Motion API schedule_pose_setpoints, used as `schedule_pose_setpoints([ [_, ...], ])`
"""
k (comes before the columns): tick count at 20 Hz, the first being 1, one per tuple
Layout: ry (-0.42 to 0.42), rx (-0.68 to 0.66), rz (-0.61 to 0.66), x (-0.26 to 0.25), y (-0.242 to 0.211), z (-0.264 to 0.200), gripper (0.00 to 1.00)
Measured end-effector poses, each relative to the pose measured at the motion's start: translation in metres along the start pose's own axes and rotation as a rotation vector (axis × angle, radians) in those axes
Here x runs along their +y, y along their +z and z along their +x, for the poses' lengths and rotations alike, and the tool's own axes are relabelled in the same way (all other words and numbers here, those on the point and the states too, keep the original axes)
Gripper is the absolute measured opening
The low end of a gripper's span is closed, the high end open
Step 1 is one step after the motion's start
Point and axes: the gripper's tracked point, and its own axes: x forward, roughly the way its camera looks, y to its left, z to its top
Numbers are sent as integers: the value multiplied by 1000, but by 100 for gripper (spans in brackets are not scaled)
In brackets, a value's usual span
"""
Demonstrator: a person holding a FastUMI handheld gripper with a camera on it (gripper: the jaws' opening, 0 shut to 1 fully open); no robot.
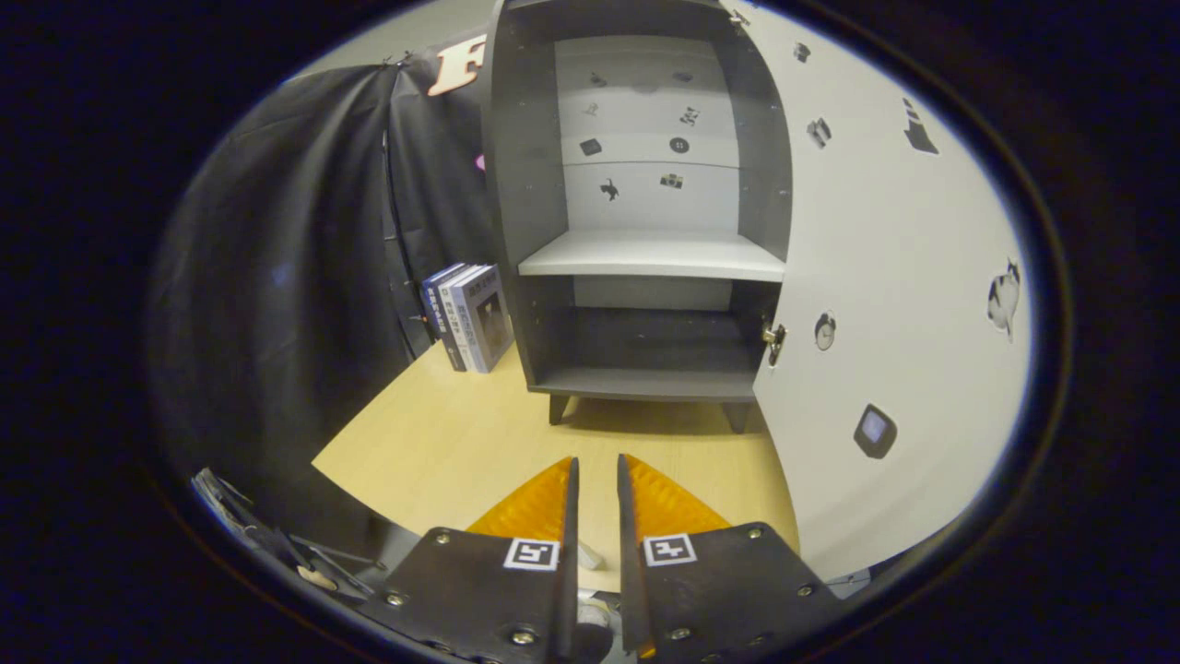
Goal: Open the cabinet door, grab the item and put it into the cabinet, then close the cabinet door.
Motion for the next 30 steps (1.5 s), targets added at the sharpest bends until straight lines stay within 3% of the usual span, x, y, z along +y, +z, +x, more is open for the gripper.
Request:
schedule_pose_setpoints([
  [6,55,39,-27,13,-16,32,19],
  [12,115,167,-64,24,-67,61,19],
  [15,127,241,-116,25,-95,68,42],
  [19,120,320,-185,20,-129,77,55],
  [30,129,454,-210,15,-189,96,55],
])
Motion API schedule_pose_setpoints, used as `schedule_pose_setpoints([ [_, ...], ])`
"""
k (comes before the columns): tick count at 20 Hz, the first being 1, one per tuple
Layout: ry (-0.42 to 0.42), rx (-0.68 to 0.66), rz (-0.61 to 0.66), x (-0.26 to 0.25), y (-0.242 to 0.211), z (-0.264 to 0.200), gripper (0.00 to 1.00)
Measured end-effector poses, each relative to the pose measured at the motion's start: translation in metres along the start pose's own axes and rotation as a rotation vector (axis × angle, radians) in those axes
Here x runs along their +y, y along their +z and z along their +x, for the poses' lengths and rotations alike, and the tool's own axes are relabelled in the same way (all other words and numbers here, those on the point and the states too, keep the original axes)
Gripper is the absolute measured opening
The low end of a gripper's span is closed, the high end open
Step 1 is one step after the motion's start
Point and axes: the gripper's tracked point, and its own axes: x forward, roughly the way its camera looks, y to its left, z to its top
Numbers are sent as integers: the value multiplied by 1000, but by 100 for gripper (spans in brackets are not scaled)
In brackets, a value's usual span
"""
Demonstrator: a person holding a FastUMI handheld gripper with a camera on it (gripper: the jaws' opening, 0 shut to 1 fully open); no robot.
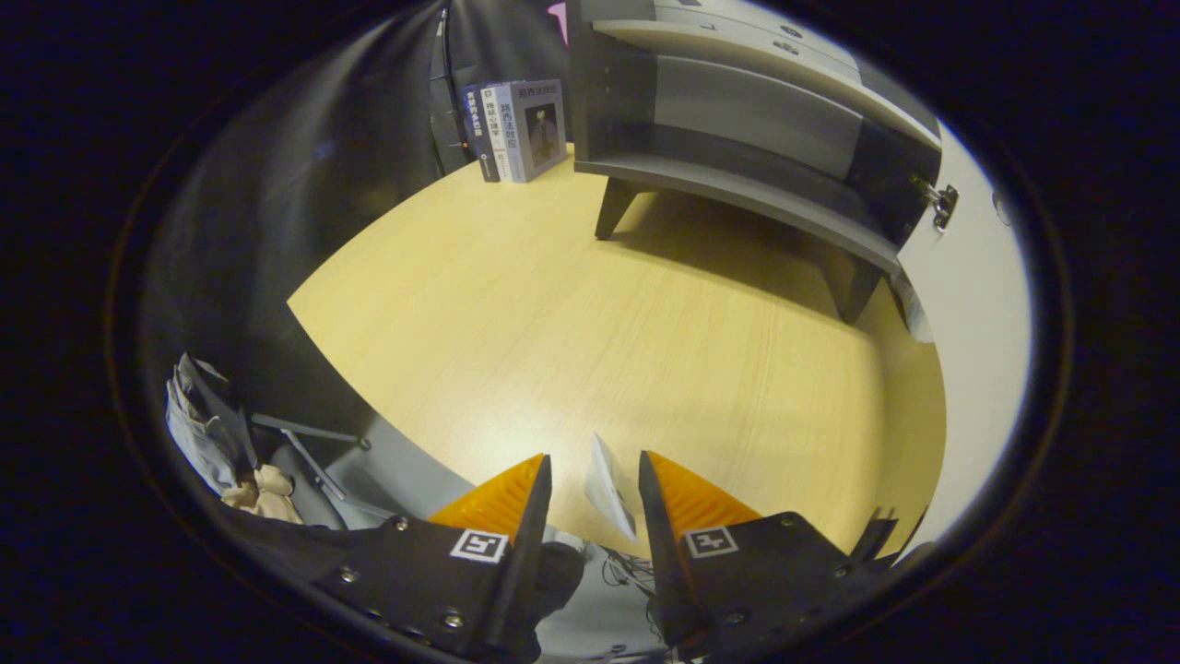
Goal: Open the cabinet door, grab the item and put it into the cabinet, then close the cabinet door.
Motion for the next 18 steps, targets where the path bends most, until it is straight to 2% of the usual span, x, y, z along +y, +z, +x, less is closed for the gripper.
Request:
schedule_pose_setpoints([
  [3,9,28,3,2,-6,7,51],
  [4,-26,20,-15,-7,-2,8,51],
  [5,-61,5,-4,-16,-3,25,35],
  [6,-58,13,-2,-18,-7,17,20],
  [7,-57,11,0,-16,-6,8,20],
  [8,-94,10,14,-23,-8,4,20],
  [9,-97,13,13,-25,-3,6,9],
  [13,-95,-12,41,-27,10,-6,9],
  [18,-119,-98,82,-41,71,-40,9],
])
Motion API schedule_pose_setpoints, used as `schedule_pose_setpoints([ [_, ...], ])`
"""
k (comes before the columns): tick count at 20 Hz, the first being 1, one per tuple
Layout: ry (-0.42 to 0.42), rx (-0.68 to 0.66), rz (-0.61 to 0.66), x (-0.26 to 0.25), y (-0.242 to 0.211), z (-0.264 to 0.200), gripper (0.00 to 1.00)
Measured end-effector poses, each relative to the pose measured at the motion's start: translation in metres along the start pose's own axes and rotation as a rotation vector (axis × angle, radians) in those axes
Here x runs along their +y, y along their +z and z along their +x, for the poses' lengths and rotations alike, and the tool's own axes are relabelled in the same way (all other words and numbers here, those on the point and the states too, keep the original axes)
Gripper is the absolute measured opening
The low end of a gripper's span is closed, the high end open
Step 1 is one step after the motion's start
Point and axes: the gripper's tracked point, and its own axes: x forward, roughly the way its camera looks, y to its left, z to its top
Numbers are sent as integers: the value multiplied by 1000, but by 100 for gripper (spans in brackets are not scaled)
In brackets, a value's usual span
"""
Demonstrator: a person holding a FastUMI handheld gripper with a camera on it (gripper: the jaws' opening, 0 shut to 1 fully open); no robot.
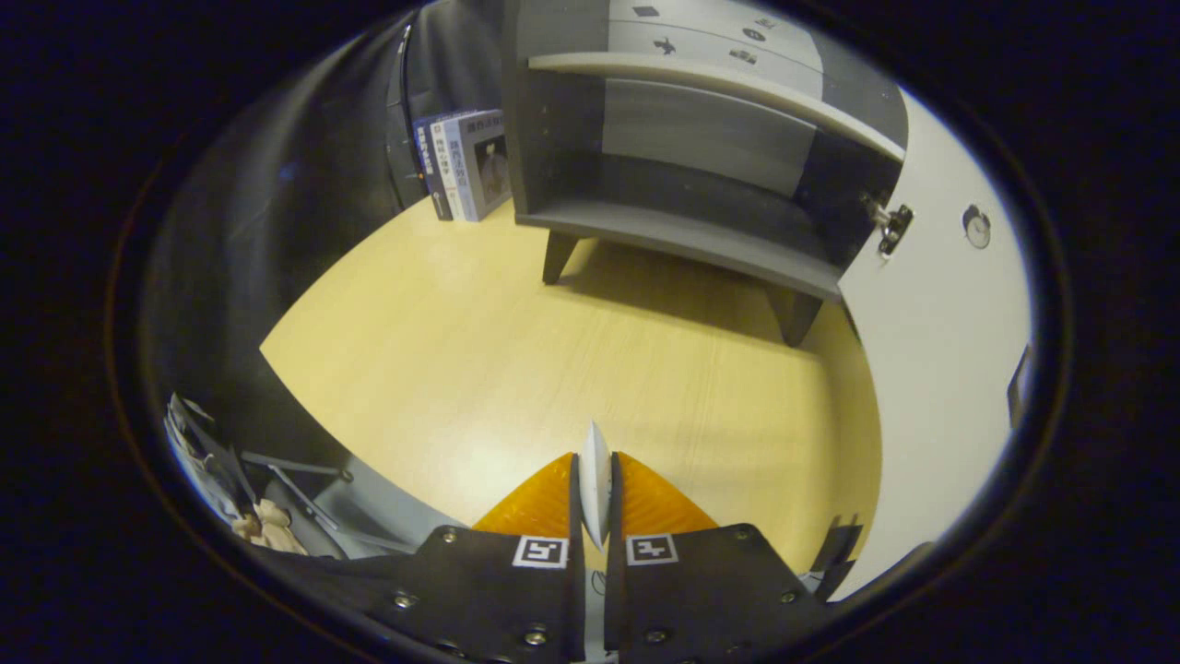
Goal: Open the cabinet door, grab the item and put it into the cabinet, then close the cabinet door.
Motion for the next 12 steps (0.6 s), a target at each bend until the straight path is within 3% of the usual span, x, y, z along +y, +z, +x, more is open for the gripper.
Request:
schedule_pose_setpoints([
  [12,-1,-318,52,-18,194,-99,9],
])
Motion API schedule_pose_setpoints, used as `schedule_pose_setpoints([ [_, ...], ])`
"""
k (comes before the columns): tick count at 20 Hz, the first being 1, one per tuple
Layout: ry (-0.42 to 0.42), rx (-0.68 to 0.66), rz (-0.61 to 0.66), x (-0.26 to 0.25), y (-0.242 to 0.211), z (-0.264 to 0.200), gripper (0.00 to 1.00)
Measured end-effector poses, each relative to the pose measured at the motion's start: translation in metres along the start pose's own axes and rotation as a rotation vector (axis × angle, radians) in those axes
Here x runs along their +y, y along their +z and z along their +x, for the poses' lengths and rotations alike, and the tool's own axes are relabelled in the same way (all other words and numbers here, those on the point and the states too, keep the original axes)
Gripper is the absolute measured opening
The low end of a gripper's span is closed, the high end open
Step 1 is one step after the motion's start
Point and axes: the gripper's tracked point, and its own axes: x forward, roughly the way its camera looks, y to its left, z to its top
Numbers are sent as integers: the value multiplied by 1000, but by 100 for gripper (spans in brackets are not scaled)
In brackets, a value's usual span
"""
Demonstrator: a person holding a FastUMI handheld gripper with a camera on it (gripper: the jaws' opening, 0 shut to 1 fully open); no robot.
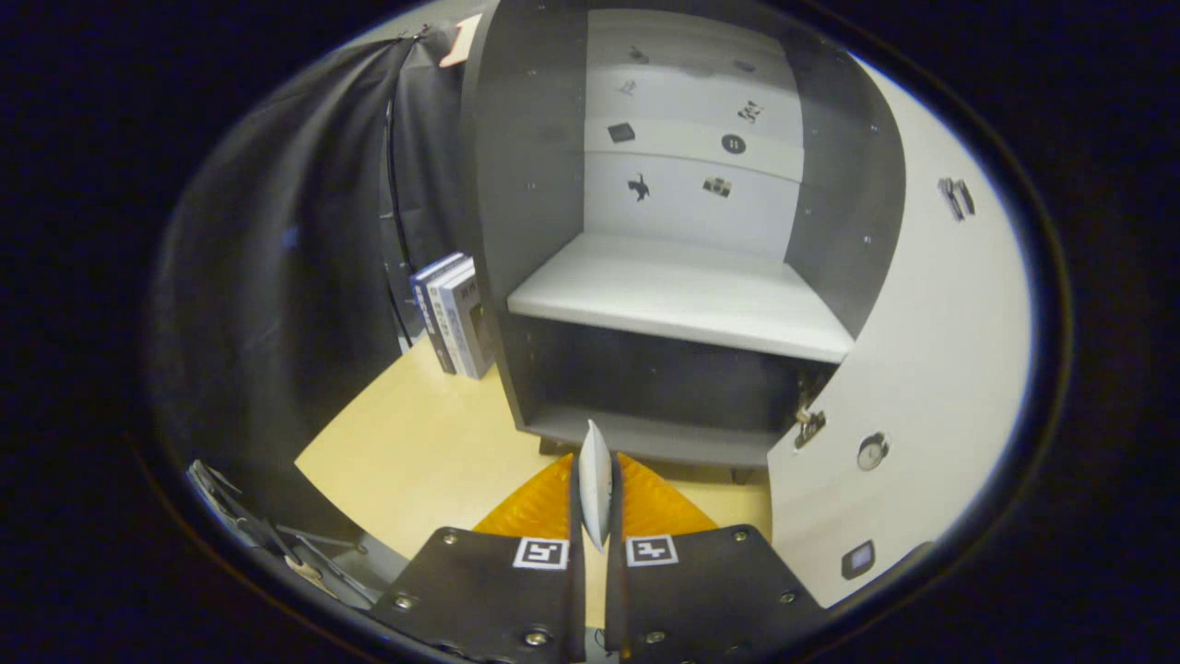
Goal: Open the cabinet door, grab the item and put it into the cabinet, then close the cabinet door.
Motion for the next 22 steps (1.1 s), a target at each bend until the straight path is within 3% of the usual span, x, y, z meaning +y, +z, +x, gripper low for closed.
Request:
schedule_pose_setpoints([
  [8,19,-135,76,-7,92,-2,9],
  [16,-28,-153,58,-29,142,15,8],
  [22,2,-98,116,-35,151,40,9],
])
